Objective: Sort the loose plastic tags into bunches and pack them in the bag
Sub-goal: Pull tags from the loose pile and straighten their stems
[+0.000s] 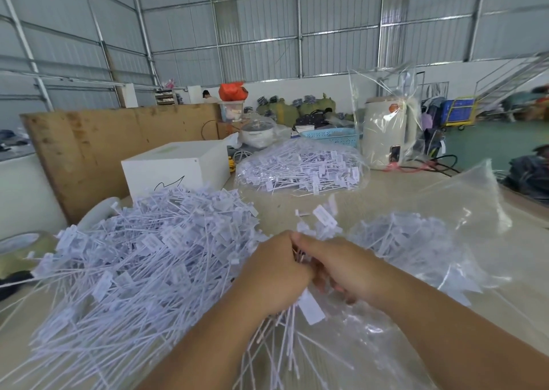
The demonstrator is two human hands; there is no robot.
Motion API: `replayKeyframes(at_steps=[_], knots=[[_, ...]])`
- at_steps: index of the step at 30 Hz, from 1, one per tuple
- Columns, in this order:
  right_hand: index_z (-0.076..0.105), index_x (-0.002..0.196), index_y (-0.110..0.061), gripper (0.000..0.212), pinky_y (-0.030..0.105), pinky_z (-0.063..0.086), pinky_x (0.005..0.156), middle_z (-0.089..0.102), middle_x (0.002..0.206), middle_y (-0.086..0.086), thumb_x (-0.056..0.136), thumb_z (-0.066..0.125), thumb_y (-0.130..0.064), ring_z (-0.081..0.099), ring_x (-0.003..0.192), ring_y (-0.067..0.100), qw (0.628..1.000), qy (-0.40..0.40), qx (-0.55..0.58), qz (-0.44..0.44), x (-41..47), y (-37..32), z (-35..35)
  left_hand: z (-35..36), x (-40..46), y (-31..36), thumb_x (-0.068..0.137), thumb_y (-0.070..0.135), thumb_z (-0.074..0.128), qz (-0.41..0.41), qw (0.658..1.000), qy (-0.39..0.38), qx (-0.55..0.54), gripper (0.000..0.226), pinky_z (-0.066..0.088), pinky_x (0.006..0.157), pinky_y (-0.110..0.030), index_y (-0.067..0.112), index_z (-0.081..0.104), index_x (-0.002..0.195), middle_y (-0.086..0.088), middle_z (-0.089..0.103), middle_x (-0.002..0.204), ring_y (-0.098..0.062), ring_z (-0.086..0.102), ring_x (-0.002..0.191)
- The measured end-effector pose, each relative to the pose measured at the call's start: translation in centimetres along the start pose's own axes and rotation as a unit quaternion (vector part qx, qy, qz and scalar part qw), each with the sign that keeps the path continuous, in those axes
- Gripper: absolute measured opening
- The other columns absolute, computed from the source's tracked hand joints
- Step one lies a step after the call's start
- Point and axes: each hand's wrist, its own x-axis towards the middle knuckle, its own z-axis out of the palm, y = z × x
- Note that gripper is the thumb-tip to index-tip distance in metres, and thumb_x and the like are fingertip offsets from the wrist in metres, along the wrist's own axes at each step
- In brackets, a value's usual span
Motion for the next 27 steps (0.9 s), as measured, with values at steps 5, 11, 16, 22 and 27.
replayKeyframes(at_steps=[5, 11, 16, 22, 27], knots=[[0.067, 0.076, -0.013, 0.042, 0.017, 0.02, 0.036, 0.035, 0.048, -0.001, 0.082, 0.067, -0.055, 0.027, 0.036, 0.009, 0.965, -0.035, 0.253, 0.061, 0.3, 0.3, 0.3, 0.3, 0.1, 0.0, 0.078, 0.018, 0.066, 0.04, 0.997, 0.056, -0.018, 0.017, 0.038, 0.053, -0.02, 0.027, 0.052, 0.084, 0.009, 0.054, 0.07, -0.003, 0.05, 0.058], [0.072, 0.109, -0.004, 0.03, 0.027, 0.032, 0.055, 0.055, 0.091, 0.013, 0.083, 0.069, -0.017, 0.046, 0.069, 0.023, 0.926, -0.032, 0.373, 0.05, 1.2, 0.5, 0.1, 0.4, -0.2, 0.4, 0.076, 0.036, 0.073, 0.053, 0.996, 0.058, -0.038, 0.056, 0.04, 0.061, -0.008, 0.04, 0.04, 0.121, 0.022, 0.055, 0.099, 0.014, 0.054, 0.082], [0.06, 0.116, 0.01, 0.043, 0.037, 0.038, 0.071, 0.038, 0.106, 0.004, 0.077, 0.067, -0.007, 0.042, 0.089, 0.028, 0.892, 0.033, 0.448, 0.043, 1.6, 0.2, -0.3, 0.2, -0.4, 0.7, 0.077, 0.055, 0.068, 0.046, 0.996, 0.07, -0.032, 0.075, 0.041, 0.074, -0.016, 0.049, 0.025, 0.138, 0.026, 0.046, 0.115, 0.007, 0.05, 0.102], [0.062, 0.102, 0.003, 0.023, 0.032, 0.056, 0.056, 0.062, 0.091, 0.022, 0.081, 0.061, -0.009, 0.068, 0.069, 0.028, 0.847, -0.018, 0.532, -0.01, 1.2, 0.0, -0.7, 0.0, -0.6, 0.5, 0.084, 0.059, 0.061, 0.064, 0.997, 0.037, -0.004, 0.053, 0.042, 0.081, -0.016, 0.044, 0.042, 0.131, 0.029, 0.055, 0.109, 0.013, 0.051, 0.101], [0.066, 0.087, 0.005, 0.018, 0.029, 0.057, 0.057, 0.066, 0.074, 0.015, 0.077, 0.065, -0.009, 0.067, 0.063, 0.022, 0.827, -0.003, 0.56, -0.048, 1.6, -0.3, -1.0, 0.1, -0.8, 1.0, 0.082, 0.032, 0.07, 0.143, 0.988, 0.059, 0.0, 0.046, 0.033, 0.075, 0.004, 0.059, 0.041, 0.105, 0.037, 0.05, 0.106, 0.021, 0.046, 0.102]])
